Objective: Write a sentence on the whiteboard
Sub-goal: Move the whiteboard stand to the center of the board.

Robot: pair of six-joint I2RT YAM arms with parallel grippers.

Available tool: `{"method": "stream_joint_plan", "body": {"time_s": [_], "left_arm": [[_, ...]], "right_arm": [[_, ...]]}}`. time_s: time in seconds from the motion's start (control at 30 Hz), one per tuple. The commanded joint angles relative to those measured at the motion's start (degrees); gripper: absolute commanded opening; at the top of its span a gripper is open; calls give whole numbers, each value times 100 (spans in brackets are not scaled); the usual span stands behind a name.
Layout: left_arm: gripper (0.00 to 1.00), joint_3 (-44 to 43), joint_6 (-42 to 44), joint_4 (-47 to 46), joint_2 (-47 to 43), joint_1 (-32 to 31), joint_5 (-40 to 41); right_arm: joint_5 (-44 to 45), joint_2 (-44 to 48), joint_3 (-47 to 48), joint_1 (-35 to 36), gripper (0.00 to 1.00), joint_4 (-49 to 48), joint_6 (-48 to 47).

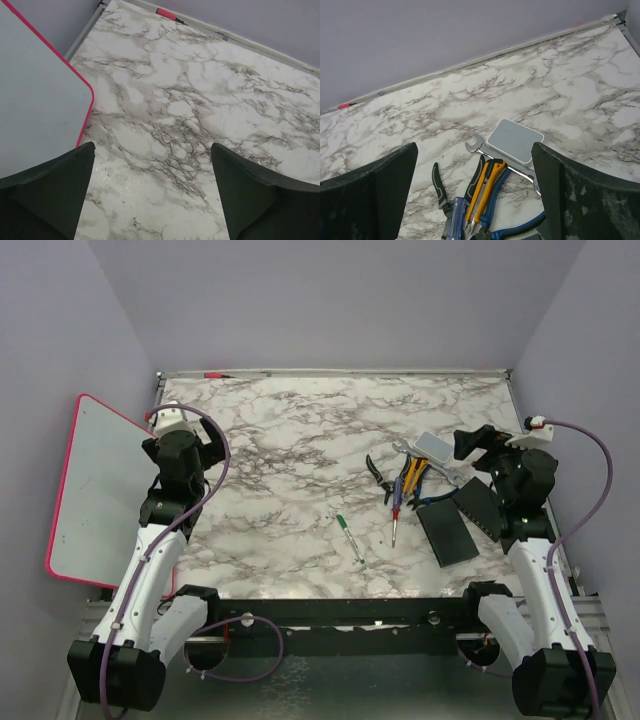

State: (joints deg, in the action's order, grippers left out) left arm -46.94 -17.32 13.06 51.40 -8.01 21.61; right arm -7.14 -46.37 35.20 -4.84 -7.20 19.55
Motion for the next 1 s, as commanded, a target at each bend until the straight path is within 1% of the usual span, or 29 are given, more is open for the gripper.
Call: {"method": "stream_joint_plan", "body": {"time_s": [0.0,0.2,0.37,0.43,0.5,0.63,0.77,0.87,0.97], "left_arm": [[99,-1,25,109,-44,-17,-284],[99,330,-558,131,-132,-16,-616],[99,730,-1573,158,374,-24,-332],[99,943,-2002,86,565,-25,0],[99,1173,-2222,-53,674,-58,634],[97,1395,-2449,-136,958,-146,1678],[95,1583,-2814,-298,1225,-166,2309],[89,1627,-3100,-520,1570,-159,2515],[78,1512,-3414,-656,2014,-152,2731]], "right_arm": [[146,98,119,-17,100,65,97],[191,399,-38,-17,100,-43,75],[40,401,39,-17,100,37,53],[-54,400,64,-12,100,58,56],[-117,402,62,-17,100,42,75],[-287,320,91,-12,100,1,89],[-440,233,100,-17,100,-62,122],[-578,178,72,-17,100,-126,143],[-703,112,33,-17,100,-198,172]]}}
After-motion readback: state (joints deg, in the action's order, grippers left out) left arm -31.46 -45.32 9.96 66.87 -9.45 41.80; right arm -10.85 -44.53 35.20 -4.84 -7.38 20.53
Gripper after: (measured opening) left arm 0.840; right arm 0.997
